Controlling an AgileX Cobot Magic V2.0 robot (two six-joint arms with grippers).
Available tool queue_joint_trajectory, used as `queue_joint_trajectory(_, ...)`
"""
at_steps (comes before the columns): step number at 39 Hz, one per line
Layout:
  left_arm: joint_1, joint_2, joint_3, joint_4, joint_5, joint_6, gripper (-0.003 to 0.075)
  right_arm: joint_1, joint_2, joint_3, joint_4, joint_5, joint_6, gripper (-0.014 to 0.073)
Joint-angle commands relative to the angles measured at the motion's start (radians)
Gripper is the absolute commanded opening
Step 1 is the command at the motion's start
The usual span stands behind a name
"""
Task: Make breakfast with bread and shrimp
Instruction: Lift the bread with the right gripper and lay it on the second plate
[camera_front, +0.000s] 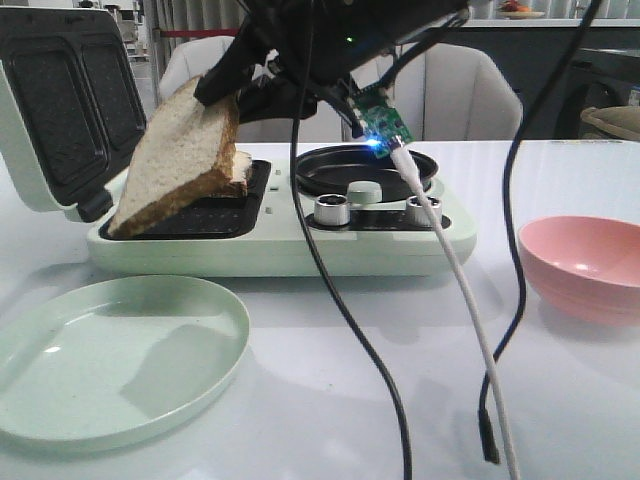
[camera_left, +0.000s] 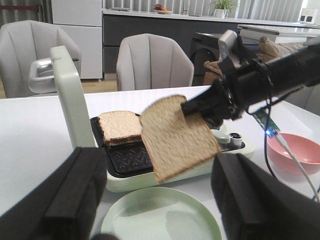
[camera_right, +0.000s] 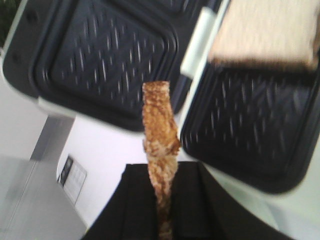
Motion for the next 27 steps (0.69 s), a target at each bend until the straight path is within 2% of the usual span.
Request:
queue_joint_trajectory(1,0.0,0.0,-0.025,-0.007,-0.078,-0.01,0.0511,-0.008,-0.007,-0.098,0.046,-0.032,-0.02,0.0135)
queue_joint_trajectory(10,0.0,0.0,-0.025,-0.007,-0.078,-0.01,0.0511,-0.008,0.168,-0.303,0.049,-0.043,-0.018,0.0136)
queue_joint_trajectory(15,0.0,0.0,-0.025,-0.007,-0.078,-0.01,0.0511,-0.008,0.239,-0.364,0.048,-0.031,-0.018,0.0145)
queue_joint_trajectory(21,0.0,0.0,-0.025,-0.007,-0.078,-0.01,0.0511,-0.008,0.277,-0.367,0.021,-0.053,-0.019,0.0231)
queue_joint_trajectory(27,0.0,0.0,-0.025,-0.007,-0.078,-0.01,0.0511,-0.011,0.294,-0.367,-0.07,-0.094,-0.019,0.0374)
